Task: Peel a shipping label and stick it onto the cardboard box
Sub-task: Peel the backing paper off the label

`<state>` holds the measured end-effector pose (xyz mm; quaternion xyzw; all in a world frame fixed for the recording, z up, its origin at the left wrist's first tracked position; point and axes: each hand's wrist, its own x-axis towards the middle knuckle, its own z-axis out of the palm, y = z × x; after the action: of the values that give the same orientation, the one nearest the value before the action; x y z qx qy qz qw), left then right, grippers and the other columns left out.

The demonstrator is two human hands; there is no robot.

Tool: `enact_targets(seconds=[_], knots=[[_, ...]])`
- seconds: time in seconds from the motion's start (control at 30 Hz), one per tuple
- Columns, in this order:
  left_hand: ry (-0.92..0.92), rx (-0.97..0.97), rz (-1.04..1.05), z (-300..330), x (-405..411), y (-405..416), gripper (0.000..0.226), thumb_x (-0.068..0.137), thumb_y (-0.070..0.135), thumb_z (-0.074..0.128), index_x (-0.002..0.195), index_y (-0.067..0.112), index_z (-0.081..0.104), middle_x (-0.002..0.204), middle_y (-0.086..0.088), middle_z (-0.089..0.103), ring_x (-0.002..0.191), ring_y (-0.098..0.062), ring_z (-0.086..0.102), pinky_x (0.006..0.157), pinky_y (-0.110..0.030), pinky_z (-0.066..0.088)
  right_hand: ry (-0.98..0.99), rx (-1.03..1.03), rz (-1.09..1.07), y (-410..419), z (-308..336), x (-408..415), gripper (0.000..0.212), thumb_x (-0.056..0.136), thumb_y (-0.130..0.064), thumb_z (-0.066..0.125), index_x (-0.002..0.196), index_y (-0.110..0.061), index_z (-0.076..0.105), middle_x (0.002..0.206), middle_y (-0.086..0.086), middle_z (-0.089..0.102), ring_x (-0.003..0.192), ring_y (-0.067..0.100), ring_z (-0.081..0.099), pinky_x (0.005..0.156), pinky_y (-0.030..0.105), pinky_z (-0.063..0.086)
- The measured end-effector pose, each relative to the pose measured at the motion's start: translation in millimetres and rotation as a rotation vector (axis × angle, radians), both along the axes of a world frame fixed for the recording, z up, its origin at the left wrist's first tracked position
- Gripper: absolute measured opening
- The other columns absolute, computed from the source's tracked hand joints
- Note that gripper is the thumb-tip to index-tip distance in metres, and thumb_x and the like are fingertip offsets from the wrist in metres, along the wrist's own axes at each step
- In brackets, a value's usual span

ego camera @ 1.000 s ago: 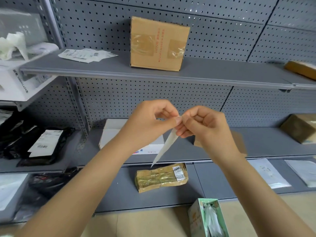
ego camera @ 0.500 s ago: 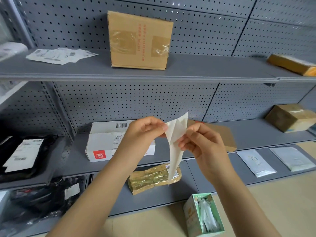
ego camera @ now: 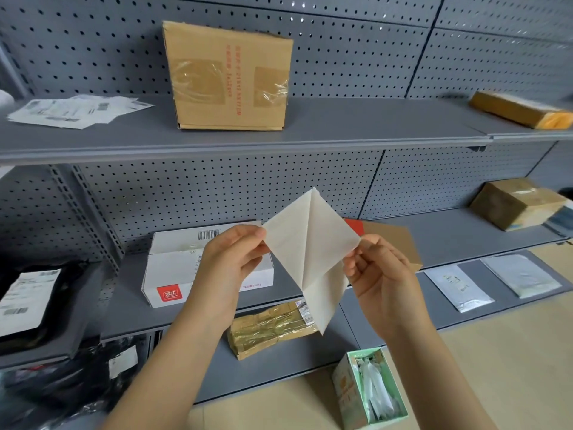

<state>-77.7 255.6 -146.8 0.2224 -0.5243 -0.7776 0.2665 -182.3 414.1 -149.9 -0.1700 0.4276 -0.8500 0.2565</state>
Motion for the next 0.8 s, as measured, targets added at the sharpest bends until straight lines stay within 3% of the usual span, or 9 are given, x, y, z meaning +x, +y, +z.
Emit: enact_targets(seconds=[0.17,0.37,0.57,0.7,0.8], knots=[[0.031,0.047,0.031,-2.2,-4.2,-4.0,0.015,0.085,0.011,0.056,0.075,0.018,0.064,0.075,0.005,0.073,0.074,-0.011,0.066,0.085,-0.031,0.046,-0.053,-0.043,-0.058,1.1,-1.4,-4.2,0.033,0.090,-0.001,0.041,0.063,-0.012,0.057,0.056,0.001,0.060,0.048,0.011,0.053,0.050,0.016,0.047],[0.038,0.125,0.083,-5.6,-6.8,-8.5,0.016,0.086,0.012,0.055,0.076,0.019,0.063,0.076,0.004,0.072,0.079,-0.015,0.065,0.090,-0.033,0.047,-0.084,-0.037,-0.102,5.1,-3.8,-11.7,0.021,0.090,-0.004,0.041,0.072,-0.010,0.049,0.058,0.001,0.059,0.049,0.010,0.050,0.046,0.015,0.042],[0.060,0.182,0.111,-9.2,-8.1,-12.6,0.012,0.087,0.014,0.054,0.078,0.020,0.061,0.078,0.005,0.073,0.082,-0.014,0.067,0.089,-0.031,0.048,-0.081,-0.009,-0.107,10.4,-3.4,-14.2,0.021,0.088,-0.008,0.045,0.069,-0.014,0.051,0.061,-0.001,0.054,0.047,0.006,0.042,0.036,0.013,0.029],[0.052,0.194,0.147,-9.8,-10.1,-14.2,0.012,0.088,0.014,0.054,0.080,0.020,0.060,0.070,0.008,0.070,0.074,-0.010,0.065,0.077,-0.025,0.047,-0.114,-0.017,-0.117,13.2,-1.4,-15.3,0.021,0.088,-0.008,0.041,0.072,-0.016,0.051,0.063,-0.006,0.057,0.048,0.003,0.046,0.035,0.012,0.029],[0.019,0.210,0.173,-8.6,-11.4,-15.1,0.012,0.087,0.017,0.055,0.077,0.022,0.060,0.068,0.008,0.065,0.065,-0.007,0.058,0.059,-0.018,0.042,-0.164,-0.021,-0.142,15.1,-1.1,-15.6,0.024,0.093,-0.008,0.038,0.076,-0.016,0.053,0.059,-0.007,0.060,0.050,0.000,0.057,0.036,0.011,0.036]])
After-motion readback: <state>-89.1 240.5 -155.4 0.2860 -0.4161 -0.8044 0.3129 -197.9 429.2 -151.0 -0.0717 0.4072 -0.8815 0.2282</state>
